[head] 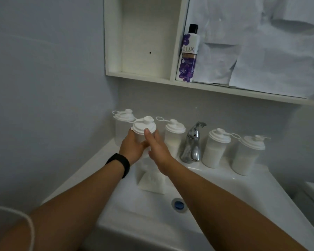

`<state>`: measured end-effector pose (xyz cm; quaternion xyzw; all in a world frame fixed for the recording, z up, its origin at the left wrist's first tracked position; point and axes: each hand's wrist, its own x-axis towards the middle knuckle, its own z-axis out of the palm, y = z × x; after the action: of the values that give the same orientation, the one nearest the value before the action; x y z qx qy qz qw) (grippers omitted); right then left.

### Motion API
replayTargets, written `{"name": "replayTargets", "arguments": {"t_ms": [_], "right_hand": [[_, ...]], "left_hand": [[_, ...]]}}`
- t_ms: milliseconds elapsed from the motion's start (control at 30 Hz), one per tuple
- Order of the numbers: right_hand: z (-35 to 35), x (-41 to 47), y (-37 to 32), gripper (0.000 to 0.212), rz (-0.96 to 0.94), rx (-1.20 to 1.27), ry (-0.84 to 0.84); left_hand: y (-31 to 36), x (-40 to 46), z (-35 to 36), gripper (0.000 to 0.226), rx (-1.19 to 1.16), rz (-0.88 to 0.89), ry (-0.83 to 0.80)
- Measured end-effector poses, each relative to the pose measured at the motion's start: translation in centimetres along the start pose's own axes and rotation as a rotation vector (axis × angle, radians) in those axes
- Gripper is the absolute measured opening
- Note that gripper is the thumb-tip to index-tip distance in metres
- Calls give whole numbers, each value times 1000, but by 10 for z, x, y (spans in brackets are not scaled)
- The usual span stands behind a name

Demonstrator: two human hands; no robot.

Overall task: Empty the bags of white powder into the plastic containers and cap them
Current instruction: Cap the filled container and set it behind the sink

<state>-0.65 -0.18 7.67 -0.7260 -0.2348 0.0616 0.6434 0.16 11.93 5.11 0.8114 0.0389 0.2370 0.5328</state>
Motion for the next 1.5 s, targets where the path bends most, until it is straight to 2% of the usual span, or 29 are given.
{"name": "replayTargets", "arguments": {"t_ms": [133,267,400,500,600,700,800,900,1033,1233,1500], "right_hand": [[-1,36,17,59,41,-19,60],[-6,57,37,58,27,-66,85],[-3,70,54,48,35,-153,142],[4,76,61,43,80,-256,215],[15,67,66,32,113,-377,350],[22,54,63,34,185,-339,435],[24,51,63,26,183,-385,340],[24,53,64,33,149,-436,226],[23,56,64,44,136,-501,133],[21,59,67,49,108,-553,81],[-13,27,66,41,100,-576,77]], "left_hand": [[-12,19,18,51,83,-47,67],[-27,28,32,56,153,-32,129],[-47,35,33,19,75,-58,104],[-59,39,17,8,127,-68,116],[-65,35,0,14,198,-56,253],[-61,35,-12,27,94,-82,445],[-63,37,-10,64,107,-144,431],[-72,44,-7,85,62,-164,358],[-80,63,-15,91,22,-178,346],[-88,80,-17,80,54,-146,301],[-78,61,-17,83,30,-125,447]]}}
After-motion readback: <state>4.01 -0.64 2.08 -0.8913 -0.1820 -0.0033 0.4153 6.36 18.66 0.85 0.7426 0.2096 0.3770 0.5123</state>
